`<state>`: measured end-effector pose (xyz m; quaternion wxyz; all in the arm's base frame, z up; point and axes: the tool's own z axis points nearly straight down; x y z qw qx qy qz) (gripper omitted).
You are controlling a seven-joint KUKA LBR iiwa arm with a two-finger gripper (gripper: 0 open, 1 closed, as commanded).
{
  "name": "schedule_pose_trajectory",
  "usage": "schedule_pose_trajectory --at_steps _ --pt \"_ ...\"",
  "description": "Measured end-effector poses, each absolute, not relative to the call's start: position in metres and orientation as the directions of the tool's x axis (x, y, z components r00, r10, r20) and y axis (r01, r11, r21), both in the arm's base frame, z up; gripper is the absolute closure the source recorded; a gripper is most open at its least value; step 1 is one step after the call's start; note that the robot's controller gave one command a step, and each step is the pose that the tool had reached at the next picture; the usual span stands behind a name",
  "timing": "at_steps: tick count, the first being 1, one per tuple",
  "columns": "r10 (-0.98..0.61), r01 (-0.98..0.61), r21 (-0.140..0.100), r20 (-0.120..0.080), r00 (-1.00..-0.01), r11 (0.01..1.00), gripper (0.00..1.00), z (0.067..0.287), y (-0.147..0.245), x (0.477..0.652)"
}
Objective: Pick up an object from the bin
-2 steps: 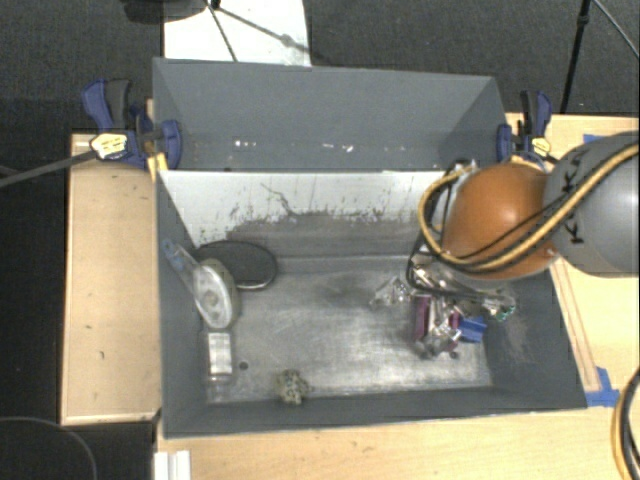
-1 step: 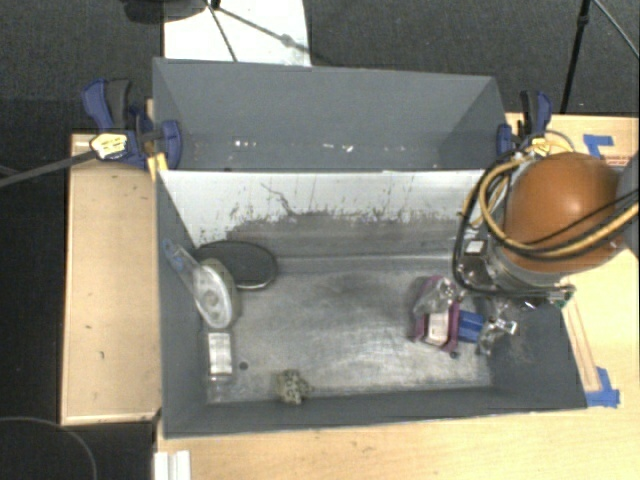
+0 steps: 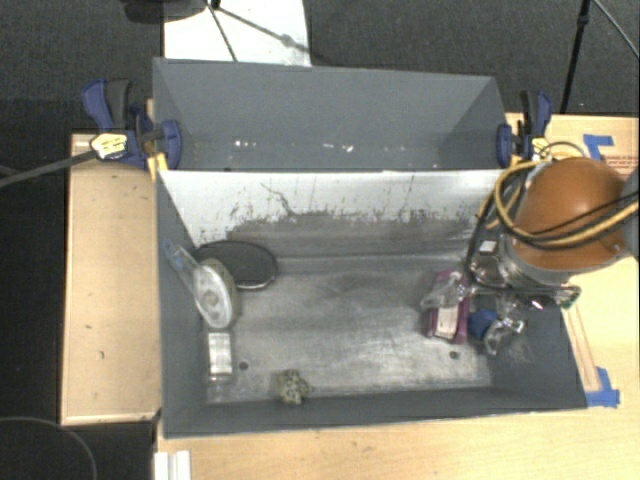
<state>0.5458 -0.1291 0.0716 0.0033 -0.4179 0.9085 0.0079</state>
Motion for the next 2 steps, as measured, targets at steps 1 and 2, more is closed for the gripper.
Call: schedule_pose_trajectory --at_steps 1,2 --pt "-0.76 -0.76 0.01 -0.012 -0.649 0.649 1.0 0.072 -0.128 0.545" --pt "-0.85 -0.85 -0.009 -0.005 -0.527 0.527 1.0 0.232 -0.138 0.579"
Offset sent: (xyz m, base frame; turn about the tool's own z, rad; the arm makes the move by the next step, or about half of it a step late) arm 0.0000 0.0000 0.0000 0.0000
